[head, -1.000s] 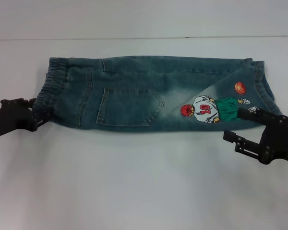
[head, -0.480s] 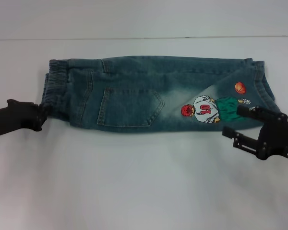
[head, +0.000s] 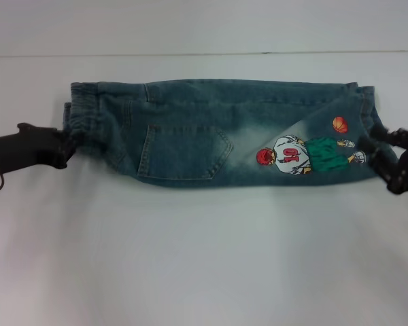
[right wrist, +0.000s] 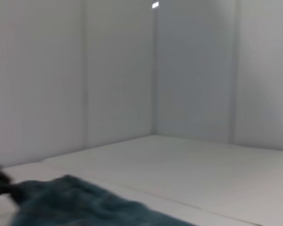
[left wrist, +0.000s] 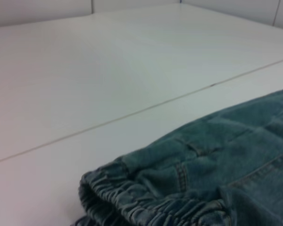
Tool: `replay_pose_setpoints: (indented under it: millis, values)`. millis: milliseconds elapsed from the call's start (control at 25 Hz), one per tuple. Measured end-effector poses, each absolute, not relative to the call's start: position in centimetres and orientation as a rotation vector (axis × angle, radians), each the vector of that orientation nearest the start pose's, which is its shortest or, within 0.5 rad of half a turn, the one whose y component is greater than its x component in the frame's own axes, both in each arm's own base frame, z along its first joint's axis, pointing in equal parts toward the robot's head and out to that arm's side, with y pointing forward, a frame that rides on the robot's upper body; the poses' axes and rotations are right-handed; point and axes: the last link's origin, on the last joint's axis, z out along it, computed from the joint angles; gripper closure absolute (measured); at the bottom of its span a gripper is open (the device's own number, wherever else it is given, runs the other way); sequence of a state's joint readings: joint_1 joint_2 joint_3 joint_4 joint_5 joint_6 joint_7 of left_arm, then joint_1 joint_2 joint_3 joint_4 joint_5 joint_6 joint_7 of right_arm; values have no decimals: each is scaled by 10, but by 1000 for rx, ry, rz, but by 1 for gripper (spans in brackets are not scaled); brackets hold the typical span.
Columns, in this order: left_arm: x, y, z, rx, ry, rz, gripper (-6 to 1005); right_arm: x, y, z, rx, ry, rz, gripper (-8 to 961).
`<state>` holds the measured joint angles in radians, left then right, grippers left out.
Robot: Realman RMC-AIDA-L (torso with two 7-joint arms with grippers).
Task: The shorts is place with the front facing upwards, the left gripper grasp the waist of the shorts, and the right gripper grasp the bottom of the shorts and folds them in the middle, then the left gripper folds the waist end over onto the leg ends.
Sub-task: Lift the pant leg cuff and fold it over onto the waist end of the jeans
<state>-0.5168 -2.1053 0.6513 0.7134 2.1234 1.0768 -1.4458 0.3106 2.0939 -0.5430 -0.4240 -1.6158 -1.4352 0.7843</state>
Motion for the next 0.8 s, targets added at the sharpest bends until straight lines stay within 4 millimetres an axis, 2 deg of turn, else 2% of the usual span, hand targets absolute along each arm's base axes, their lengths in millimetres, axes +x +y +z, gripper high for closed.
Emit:
replay_pose_setpoints:
  millis: [240, 360, 560, 800]
  values:
    - [-298, 378, 21, -2367, -766, -341, 947, 337, 307, -1, -2100, 496, 706, 536]
    - [-285, 383, 25, -2383, -779, -373, 948, 331, 321, -10, -2084, 492, 678, 786]
    - [-255, 393, 28, -2430, -763, -399, 949, 320, 340, -27, -2103, 467, 614, 954]
    - [-213, 405, 29, -2494, -713, -405, 951, 309, 352, -46, -2133, 453, 558, 955]
